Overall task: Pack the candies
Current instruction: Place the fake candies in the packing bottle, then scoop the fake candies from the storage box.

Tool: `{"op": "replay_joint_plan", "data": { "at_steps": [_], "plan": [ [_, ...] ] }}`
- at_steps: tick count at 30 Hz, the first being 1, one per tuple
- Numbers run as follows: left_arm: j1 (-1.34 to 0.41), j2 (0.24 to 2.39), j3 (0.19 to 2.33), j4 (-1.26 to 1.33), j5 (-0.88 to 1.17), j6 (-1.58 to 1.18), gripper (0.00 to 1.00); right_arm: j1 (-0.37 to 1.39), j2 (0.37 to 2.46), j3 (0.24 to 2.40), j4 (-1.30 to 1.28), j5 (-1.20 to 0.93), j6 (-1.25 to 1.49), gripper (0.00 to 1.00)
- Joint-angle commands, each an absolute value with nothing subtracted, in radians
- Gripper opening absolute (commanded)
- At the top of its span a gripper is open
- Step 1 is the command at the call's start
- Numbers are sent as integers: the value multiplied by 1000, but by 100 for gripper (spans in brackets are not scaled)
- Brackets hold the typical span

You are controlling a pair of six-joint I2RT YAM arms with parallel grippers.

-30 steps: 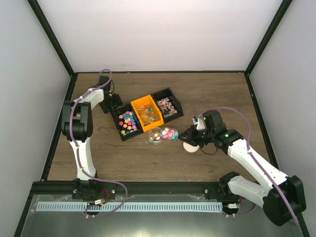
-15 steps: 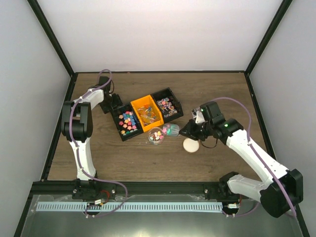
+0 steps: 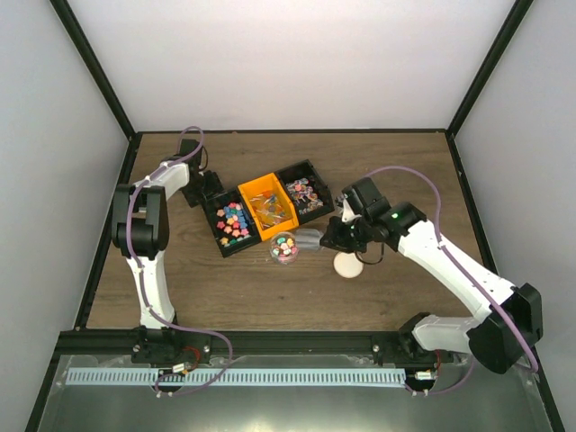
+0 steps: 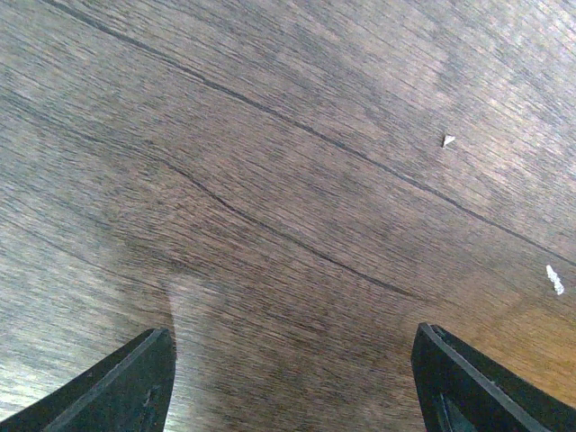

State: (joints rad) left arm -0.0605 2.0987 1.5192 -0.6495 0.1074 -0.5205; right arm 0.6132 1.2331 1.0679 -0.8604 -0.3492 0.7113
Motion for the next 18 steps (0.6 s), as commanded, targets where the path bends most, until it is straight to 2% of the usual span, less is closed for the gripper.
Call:
{"op": "replay_joint_plan", "data": {
  "at_steps": [1,9,14,18],
  "plan": [
    [-52,2097,1502,-653,108,-523,74,608,1206,1125,-854,-316,739,1],
    [-42,2022,1523,-695,9,-563,77,444,1175,1110,-641,-355,889,1],
    [-40,1939,1583,-733,-72,-607,93,427,1297,1155,-569,-311,965,1],
    [-43,1873,1639,-772,-67,-642,96,421,1386,1187,-508,-294,994,1]
  ]
}}
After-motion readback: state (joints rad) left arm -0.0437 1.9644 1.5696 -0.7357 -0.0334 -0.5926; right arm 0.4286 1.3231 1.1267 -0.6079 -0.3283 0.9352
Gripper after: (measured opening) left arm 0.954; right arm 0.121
